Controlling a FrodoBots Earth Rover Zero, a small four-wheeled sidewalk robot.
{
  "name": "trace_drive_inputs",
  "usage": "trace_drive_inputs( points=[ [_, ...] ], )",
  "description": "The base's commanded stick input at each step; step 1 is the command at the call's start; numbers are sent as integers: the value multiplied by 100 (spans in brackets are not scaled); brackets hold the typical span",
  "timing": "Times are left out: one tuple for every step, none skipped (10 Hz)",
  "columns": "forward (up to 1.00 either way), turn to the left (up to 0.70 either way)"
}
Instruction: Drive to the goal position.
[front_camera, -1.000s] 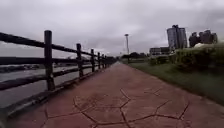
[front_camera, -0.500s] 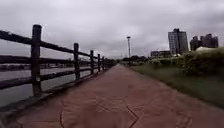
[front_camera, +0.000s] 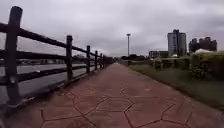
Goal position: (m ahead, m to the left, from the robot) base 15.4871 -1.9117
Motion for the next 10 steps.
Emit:
trace_drive_inputs(
  points=[
    [99, -40],
    [99, -31],
    [99, -9],
    [99, 0],
    [100, 0],
    [100, 0],
    [100, 0],
    [100, 0],
    [100, 0],
    [100, 0]
  ],
)
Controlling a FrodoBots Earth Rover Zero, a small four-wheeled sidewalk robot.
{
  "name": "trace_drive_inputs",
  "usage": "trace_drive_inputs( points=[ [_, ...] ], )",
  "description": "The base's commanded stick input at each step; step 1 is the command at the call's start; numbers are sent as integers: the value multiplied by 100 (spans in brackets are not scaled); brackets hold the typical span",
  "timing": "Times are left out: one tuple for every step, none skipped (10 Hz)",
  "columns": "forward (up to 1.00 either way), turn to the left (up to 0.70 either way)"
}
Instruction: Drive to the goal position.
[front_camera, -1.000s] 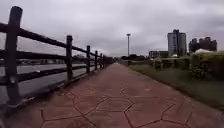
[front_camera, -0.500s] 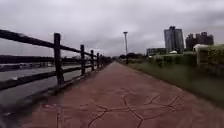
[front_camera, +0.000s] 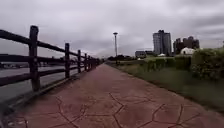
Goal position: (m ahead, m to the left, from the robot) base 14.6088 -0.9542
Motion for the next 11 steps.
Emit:
trace_drive_inputs(
  points=[
    [100, 0],
    [100, 0],
    [100, 0],
    [100, 0],
    [100, 0],
    [100, 0],
    [100, 0],
    [100, 0],
    [100, 0],
    [100, 0],
    [100, 0]
  ],
)
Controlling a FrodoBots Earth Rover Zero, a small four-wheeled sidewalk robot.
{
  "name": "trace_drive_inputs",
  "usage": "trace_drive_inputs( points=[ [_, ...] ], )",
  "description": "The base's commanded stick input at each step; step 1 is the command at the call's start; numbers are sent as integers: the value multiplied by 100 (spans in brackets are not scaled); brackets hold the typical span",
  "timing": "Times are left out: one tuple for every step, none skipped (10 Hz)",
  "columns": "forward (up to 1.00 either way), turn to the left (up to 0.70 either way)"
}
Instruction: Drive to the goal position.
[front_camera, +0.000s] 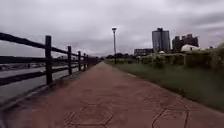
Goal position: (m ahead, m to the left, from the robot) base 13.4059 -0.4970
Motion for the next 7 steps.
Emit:
trace_drive_inputs(
  points=[
    [100, 0],
    [100, 0],
    [100, 0],
    [100, 0],
    [100, 0],
    [100, 0],
    [100, 0]
  ],
)
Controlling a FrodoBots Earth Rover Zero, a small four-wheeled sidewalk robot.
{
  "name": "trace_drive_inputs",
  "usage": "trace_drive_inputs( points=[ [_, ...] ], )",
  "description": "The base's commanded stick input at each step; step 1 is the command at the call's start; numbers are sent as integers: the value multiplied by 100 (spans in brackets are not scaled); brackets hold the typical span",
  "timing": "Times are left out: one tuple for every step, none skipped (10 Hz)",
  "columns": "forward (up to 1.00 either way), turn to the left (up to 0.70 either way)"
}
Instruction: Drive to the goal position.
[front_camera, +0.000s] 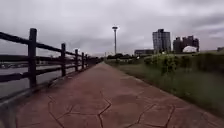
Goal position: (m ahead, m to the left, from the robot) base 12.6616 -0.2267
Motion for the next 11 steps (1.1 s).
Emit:
trace_drive_inputs(
  points=[
    [100, 0],
    [100, 0],
    [100, 0],
    [100, 0],
    [100, 0],
    [100, 0],
    [100, 0],
    [100, 0],
    [100, 0],
    [100, 0],
    [100, 0]
  ],
)
